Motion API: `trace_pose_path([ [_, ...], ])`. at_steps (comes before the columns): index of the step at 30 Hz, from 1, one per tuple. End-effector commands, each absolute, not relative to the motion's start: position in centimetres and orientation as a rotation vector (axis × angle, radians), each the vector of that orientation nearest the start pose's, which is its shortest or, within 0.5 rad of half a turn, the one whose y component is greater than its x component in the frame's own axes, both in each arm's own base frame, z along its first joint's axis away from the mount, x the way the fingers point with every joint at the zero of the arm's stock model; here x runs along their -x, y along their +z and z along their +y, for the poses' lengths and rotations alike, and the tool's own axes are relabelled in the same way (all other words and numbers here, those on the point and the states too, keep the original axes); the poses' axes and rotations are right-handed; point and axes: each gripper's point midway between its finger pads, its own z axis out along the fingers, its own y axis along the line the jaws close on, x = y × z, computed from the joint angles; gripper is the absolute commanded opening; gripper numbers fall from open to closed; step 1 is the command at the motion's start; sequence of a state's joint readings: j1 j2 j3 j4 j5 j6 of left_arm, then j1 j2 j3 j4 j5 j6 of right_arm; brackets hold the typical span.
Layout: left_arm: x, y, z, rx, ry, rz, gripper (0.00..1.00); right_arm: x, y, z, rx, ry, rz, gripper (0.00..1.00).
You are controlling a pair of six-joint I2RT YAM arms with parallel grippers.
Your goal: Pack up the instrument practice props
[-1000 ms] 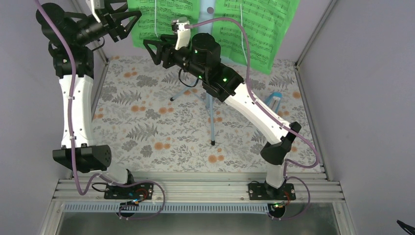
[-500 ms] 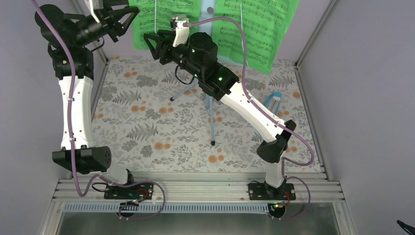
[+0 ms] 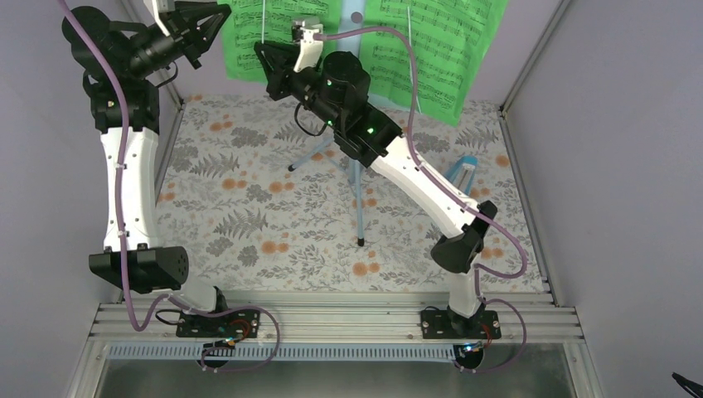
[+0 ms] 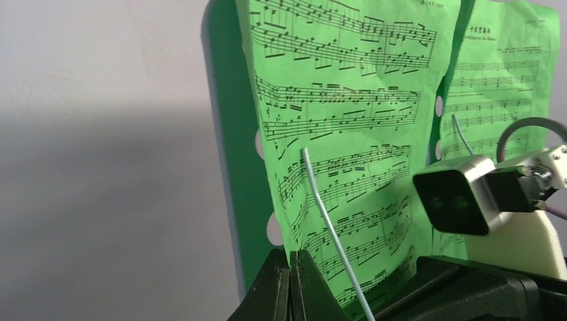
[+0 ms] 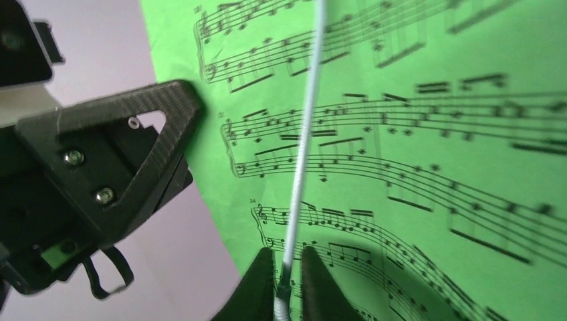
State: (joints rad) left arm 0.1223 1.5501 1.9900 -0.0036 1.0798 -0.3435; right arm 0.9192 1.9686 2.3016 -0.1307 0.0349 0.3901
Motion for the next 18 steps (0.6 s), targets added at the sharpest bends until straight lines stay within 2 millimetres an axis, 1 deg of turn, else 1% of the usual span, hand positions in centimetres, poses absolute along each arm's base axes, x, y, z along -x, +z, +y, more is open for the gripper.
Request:
trace_pose_path([
  [1,-38.2,59.5,-10.1,-0.635,-0.796,1.269,0.02,-35.6,55.5,45.3,0.35,1.07,1.352,0.04],
  [6,-39.3,59.3,-9.5,-0.556,-0.806,1.303,0.02,-35.5,55.4,45.6,0.393,1.051,1.331,0.03],
  [12,-40.8,59.3,-8.1,-0.417,-0.779,1.349,0.02,-35.1,55.3,46.2,0.471,1.013,1.284,0.03],
  [14,-41.3,59.2,-7.7,-0.381,-0.774,1.364,0.02,-35.1,55.0,46.5,0.5,0.996,1.267,0.03],
  [18,-42.2,58.8,-7.2,-0.343,-0.781,1.392,0.02,-34.8,54.9,46.6,0.552,0.946,1.219,0.03],
])
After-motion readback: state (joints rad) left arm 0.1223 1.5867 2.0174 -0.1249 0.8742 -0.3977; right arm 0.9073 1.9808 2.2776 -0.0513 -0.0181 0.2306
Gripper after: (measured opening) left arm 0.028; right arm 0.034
